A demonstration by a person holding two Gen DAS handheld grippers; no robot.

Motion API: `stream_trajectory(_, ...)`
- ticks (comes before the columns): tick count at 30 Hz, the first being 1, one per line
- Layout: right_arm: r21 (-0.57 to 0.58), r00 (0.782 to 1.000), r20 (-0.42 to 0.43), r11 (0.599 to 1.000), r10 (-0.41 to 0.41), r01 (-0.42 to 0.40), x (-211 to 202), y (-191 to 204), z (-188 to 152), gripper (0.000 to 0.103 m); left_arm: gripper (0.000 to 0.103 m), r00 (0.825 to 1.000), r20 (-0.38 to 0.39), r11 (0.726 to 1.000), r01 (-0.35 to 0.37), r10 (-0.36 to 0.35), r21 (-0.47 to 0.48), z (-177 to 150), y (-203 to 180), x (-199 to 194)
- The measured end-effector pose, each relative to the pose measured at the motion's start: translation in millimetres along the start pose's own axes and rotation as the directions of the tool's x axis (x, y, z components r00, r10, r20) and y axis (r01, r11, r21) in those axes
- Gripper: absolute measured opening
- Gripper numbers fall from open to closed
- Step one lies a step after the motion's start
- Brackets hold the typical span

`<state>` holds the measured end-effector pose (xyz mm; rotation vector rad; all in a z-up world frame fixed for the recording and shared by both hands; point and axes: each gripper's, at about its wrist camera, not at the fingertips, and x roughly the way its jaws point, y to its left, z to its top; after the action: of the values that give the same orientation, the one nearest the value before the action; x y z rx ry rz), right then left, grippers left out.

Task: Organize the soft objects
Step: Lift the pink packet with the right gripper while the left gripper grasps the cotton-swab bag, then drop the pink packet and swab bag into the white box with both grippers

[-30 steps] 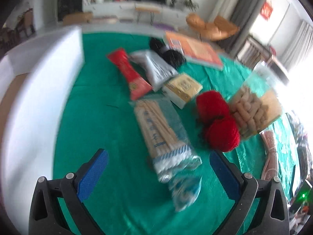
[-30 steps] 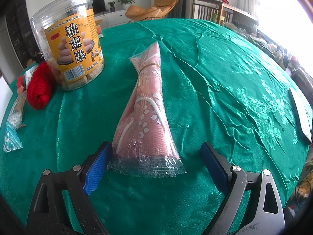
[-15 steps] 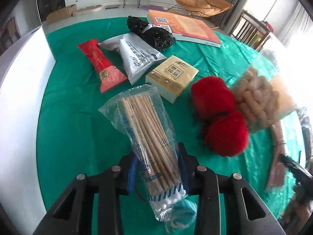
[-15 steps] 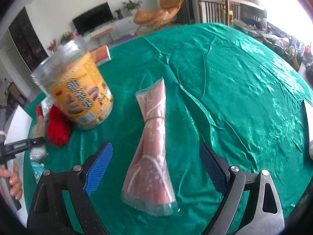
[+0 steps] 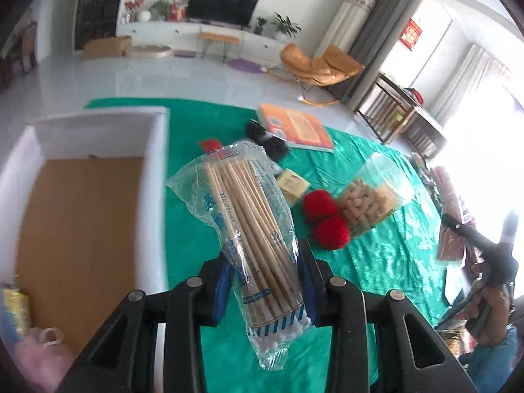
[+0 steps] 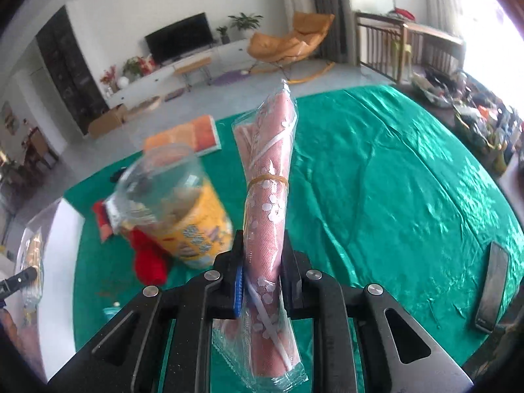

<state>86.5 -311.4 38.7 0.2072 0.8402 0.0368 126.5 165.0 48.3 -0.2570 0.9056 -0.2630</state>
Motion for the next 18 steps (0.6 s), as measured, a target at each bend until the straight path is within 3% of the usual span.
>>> stream_trajectory(2, -0.053, 0.993, -0.018, 0.992, 0.116, -0.117, -9.4, 50.9, -4.1, 0.02, 0.036, 0.997, 0.017, 0.997, -0.077, 0.078, -0.007, -8.7, 25.9, -32.2)
stream_trajectory(4, -0.079, 0.957, -0.075, 0.955, 0.281, -0.286, -16.5, 107.9, -15.7, 0.02, 0.036, 0.981, 0.036, 0.981, -0.192, 0.192, -0.008, -19.2, 52.4, -61.3)
stream_trajectory(6, -0.09, 0.901, -0.138, 0.9, 0.412, -0.426, -23.1, 162.3, -35.1, 0.02, 0.036, 0.953, 0.047, 0.954, -0.299, 0.299, -0.008, -31.0, 75.2, -88.5)
stream_trajectory(7, -0.104, 0.861, -0.18, 0.861, 0.476, -0.498, -25.7, 197.1, -45.8, 0.02, 0.037, 0.937, 0.048, 0.938, -0.345, 0.345, -0.012, -36.6, 85.2, -101.3)
stream_trajectory(9, -0.121, 0.799, -0.243, 0.8, 0.55, -0.588, -27.7, 249.4, -64.7, 0.025, 0.042, 0.904, 0.028, 0.904, -0.427, 0.428, -0.023, -47.2, 104.7, -113.7)
stream_trajectory(10, -0.123, 0.765, -0.271, 0.767, 0.584, -0.629, -26.4, 274.3, -74.0, 0.037, 0.061, 0.883, 0.014, 0.883, -0.469, 0.469, -0.031, -52.5, 114.2, -117.7)
stream_trajectory(11, -0.113, 0.722, -0.296, 0.728, 0.626, -0.677, -23.0, 298.9, -82.5, 0.065, 0.089, 0.867, 0.016, 0.867, -0.497, 0.498, -0.045, -58.3, 122.6, -118.8)
stream_trajectory(12, -0.106, 0.693, -0.317, 0.702, 0.648, -0.704, -19.0, 312.8, -88.2, 0.081, 0.097, 0.852, 0.034, 0.852, -0.519, 0.522, -0.067, -62.8, 128.1, -124.0)
stream_trajectory(13, -0.105, 0.68, -0.332, 0.69, 0.654, -0.716, -14.6, 324.1, -93.6, 0.084, 0.102, 0.838, 0.075, 0.84, -0.534, 0.541, -0.098, -67.6, 130.2, -130.0)
stream_trajectory(15, -0.112, 0.687, -0.323, 0.694, 0.651, -0.711, -9.8, 325.1, -102.5, 0.084, 0.102, 0.836, 0.105, 0.841, -0.526, 0.538, -0.125, -72.7, 129.2, -131.6)
stream_trajectory(16, -0.119, 0.7, -0.305, 0.703, 0.646, -0.701, -7.7, 315.0, -104.3, 0.084, 0.102, 0.849, 0.114, 0.855, -0.503, 0.517, -0.127, -73.4, 124.4, -129.4)
stream_trajectory(18, -0.15, 0.771, -0.248, 0.763, 0.586, -0.628, -4.8, 286.6, -110.2, 0.084, 0.102, 0.874, 0.134, 0.884, -0.454, 0.467, -0.115, -72.7, 109.4, -121.1)
